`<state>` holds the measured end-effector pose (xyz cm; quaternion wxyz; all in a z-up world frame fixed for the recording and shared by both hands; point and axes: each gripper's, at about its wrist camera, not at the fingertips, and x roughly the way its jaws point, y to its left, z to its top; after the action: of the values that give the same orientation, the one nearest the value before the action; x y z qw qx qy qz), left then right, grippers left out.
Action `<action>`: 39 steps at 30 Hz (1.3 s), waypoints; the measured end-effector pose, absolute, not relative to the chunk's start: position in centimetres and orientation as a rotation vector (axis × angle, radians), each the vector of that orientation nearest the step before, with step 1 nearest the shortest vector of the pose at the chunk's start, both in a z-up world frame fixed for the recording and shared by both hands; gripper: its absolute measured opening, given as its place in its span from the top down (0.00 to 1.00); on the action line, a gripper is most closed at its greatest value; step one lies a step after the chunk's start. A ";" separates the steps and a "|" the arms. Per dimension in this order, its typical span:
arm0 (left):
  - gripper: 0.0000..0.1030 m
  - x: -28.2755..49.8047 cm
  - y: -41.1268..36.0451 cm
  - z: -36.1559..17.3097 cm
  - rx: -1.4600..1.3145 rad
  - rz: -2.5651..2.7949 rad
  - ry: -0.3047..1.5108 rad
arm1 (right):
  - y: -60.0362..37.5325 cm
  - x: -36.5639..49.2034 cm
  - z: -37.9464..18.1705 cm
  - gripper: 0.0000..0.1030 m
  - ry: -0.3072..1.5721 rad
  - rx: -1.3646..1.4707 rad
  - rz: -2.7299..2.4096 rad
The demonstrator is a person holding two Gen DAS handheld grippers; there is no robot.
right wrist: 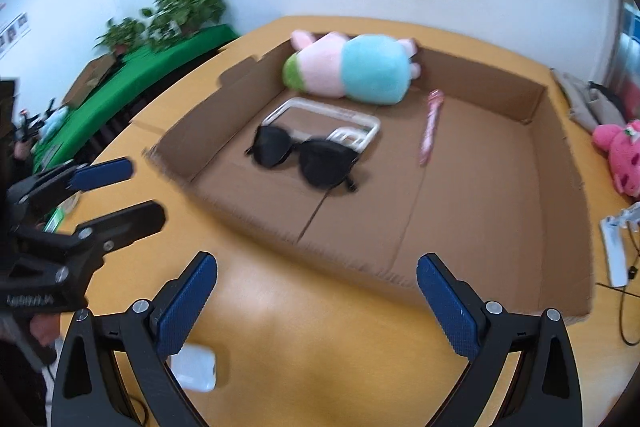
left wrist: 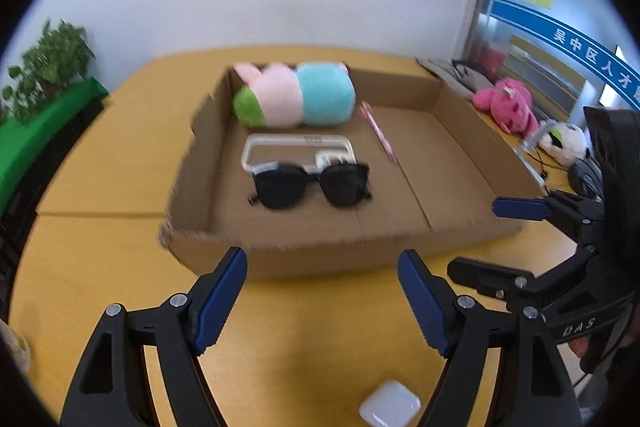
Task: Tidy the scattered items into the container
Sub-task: 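Withdraw the left tool from the box toward the white earbud case, then close the left tool on the white earbud case and lift it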
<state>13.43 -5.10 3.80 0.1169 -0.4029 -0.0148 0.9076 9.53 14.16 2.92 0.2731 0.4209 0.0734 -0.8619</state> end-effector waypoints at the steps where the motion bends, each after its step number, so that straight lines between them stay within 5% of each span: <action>1: 0.24 13.6 -5.1 3.2 -1.208 2.616 -0.056 | 14.1 10.2 2.2 0.01 0.209 1.134 -2.281; 14: 0.25 15.8 -2.9 -3.4 -1.456 2.261 -0.028 | 10.4 17.6 -5.2 0.06 0.318 1.158 -1.976; 24: 0.54 16.6 -0.8 -4.8 -1.491 2.142 0.050 | 9.5 19.3 -5.8 0.27 0.422 1.053 -2.020; 31: 0.55 16.5 -0.7 -4.7 -1.495 2.126 0.070 | 8.6 19.8 -5.8 0.48 0.480 0.990 -1.998; 37: 0.56 16.5 -0.2 -4.5 -1.492 2.131 0.088 | 8.4 19.7 -5.7 0.48 0.476 0.980 -2.003; 39: 0.63 16.5 -0.4 -4.1 -1.480 2.146 0.087 | 8.3 19.7 -5.7 0.48 0.476 0.980 -2.006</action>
<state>16.48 -0.41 -4.11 0.2633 -0.5474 0.0323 0.7937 19.69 8.34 -5.66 0.4165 0.3904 0.1896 -0.7989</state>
